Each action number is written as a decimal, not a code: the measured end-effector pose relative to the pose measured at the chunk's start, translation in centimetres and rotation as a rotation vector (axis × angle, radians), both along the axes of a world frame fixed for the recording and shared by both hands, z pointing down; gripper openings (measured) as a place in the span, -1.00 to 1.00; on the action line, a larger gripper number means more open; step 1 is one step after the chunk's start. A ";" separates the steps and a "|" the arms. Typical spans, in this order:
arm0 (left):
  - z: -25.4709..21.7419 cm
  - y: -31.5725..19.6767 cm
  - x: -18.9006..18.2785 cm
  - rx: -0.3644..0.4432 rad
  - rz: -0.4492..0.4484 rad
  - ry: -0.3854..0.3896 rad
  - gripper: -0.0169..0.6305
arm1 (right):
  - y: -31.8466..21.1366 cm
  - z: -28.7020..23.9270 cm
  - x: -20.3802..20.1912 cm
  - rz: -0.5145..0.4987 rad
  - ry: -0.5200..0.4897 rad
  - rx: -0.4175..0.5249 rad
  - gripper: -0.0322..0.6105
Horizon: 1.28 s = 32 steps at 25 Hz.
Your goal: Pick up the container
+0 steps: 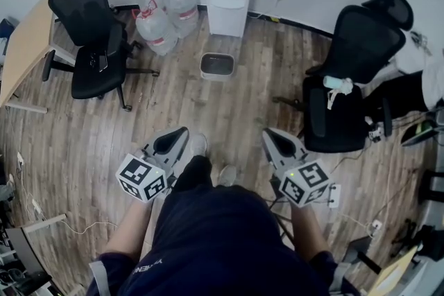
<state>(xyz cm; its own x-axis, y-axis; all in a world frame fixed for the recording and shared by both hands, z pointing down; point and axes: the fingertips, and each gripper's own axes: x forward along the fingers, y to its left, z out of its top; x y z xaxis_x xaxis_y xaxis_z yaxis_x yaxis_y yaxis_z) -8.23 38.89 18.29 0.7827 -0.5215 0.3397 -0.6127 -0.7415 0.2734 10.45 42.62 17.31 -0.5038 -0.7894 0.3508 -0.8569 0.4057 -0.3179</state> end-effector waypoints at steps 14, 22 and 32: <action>3.5 -14.7 1.1 -0.031 0.029 0.043 -0.87 | -14.8 3.4 0.9 0.017 0.034 -0.047 -0.85; 7.0 -30.0 -2.4 -0.113 0.084 -0.007 -0.87 | -30.4 6.8 -0.9 0.092 0.071 -0.155 -0.85; 11.6 -46.5 -5.3 -0.175 0.132 -0.053 -0.87 | -43.3 11.4 -2.6 0.213 0.094 -0.288 -0.85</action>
